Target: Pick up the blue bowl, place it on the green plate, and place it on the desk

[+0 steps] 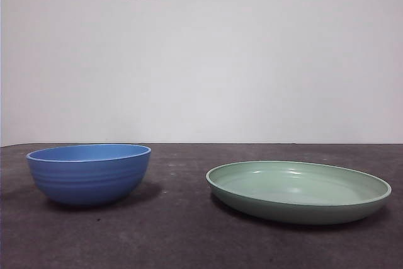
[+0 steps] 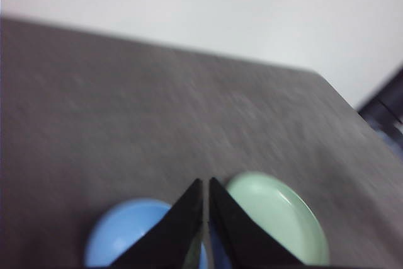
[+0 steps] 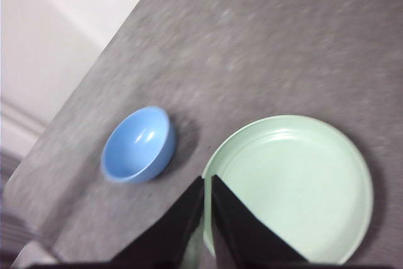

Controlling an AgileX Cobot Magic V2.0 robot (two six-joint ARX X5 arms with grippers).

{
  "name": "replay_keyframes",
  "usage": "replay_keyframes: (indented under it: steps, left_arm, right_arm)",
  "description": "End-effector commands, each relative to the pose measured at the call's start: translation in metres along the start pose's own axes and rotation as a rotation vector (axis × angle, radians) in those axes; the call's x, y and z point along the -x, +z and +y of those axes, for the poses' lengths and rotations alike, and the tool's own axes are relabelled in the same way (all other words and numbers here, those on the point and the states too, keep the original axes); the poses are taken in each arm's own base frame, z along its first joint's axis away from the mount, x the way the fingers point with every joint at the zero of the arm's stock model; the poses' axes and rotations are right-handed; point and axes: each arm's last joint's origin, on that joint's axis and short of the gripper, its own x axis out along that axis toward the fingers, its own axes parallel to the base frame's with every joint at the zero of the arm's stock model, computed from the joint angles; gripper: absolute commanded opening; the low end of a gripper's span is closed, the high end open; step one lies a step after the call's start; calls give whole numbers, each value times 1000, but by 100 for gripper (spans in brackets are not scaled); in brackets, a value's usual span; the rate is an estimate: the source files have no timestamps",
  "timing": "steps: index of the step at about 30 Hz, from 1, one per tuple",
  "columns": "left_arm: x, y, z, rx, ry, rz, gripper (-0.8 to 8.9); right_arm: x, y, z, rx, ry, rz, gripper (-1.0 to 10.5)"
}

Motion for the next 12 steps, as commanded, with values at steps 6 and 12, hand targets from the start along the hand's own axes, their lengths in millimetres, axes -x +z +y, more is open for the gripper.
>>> replay_keyframes:
  steps: [6, 12]
  left_arm:
    - [-21, -5, 12, 21, -61, 170, 19]
    - [-25, -6, 15, 28, -58, 186, 30]
  right_arm:
    - [-1, 3, 3, 120, 14, 14, 14]
    - [-1, 4, 4, 128, 15, 4, 14]
